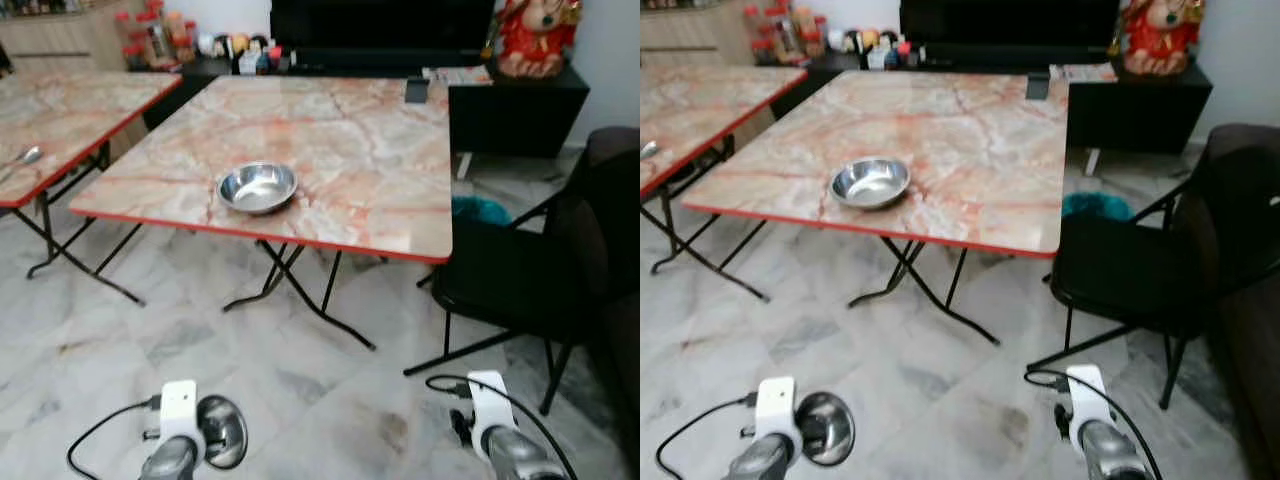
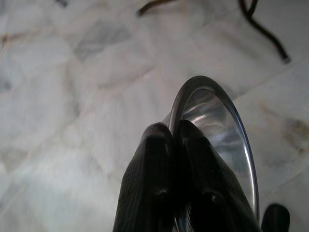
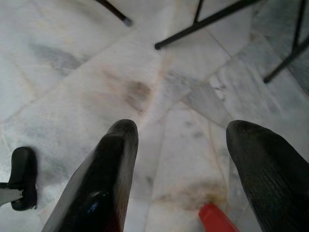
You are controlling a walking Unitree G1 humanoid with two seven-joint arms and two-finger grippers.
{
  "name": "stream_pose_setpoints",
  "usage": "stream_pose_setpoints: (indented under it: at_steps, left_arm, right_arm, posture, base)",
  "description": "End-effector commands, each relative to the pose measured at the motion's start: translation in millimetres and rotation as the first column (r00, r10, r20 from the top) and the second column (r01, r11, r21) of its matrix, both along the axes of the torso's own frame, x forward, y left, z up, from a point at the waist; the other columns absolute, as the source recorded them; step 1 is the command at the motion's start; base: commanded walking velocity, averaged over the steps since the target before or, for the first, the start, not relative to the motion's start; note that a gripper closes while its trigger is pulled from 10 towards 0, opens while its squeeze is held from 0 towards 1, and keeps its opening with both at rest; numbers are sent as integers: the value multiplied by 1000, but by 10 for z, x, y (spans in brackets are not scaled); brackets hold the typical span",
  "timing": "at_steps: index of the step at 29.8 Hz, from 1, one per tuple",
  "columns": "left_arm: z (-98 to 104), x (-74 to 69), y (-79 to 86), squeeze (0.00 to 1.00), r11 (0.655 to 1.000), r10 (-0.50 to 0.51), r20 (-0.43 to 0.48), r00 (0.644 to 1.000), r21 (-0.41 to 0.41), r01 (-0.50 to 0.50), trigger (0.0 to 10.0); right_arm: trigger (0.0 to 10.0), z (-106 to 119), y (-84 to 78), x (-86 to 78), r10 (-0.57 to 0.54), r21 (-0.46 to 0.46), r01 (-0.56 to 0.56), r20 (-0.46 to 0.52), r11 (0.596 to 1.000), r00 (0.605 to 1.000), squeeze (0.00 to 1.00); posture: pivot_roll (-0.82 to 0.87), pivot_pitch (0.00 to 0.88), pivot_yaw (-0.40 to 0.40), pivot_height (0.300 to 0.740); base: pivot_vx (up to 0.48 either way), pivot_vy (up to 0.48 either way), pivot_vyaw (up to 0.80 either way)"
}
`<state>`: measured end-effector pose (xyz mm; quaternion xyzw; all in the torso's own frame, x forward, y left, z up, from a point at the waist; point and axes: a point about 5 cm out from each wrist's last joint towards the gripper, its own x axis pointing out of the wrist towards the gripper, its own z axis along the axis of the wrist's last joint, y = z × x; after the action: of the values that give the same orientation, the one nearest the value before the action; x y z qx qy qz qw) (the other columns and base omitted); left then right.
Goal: Setting the table
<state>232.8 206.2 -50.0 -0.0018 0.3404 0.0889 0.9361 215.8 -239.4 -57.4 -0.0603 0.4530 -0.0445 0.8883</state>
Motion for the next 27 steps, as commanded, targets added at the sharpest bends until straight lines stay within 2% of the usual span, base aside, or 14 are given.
stream_pose_setpoints:
  at_steps: [1, 10, 23, 27]
  left_arm:
    - [28, 45, 6, 0, 1000, 2, 3, 1000, 14, -2, 10000]
    - [47, 67, 24, 0, 1000, -4, 6, 1000, 27, 4, 10000]
    - [37, 53, 10, 0, 999, -4, 7, 1000, 32, 3, 10000]
    - [33, 49, 5, 0, 999, -8, 5, 1000, 36, 8, 10000]
  right_arm:
    - [10000, 8, -62, -19, -7, -3, 7, 4, 1000, 1000, 0]
    - [10000, 12, -114, -45, -13, 0, 13, 16, 1000, 1000, 0]
    - [10000, 17, -98, -31, -7, 6, 7, 27, 1000, 1000, 0]
    - [10000, 19, -85, -20, -8, 7, 8, 27, 1000, 1000, 0]
  posture:
    - [-87, 29, 18, 740]
    - [-89, 17, 21, 740]
    - [-84, 20, 21, 740]
    - [-82, 26, 19, 740]
  base:
    - [292, 0, 0]
    - [306, 0, 0]
    - [301, 0, 0]
    - [0, 0, 0]
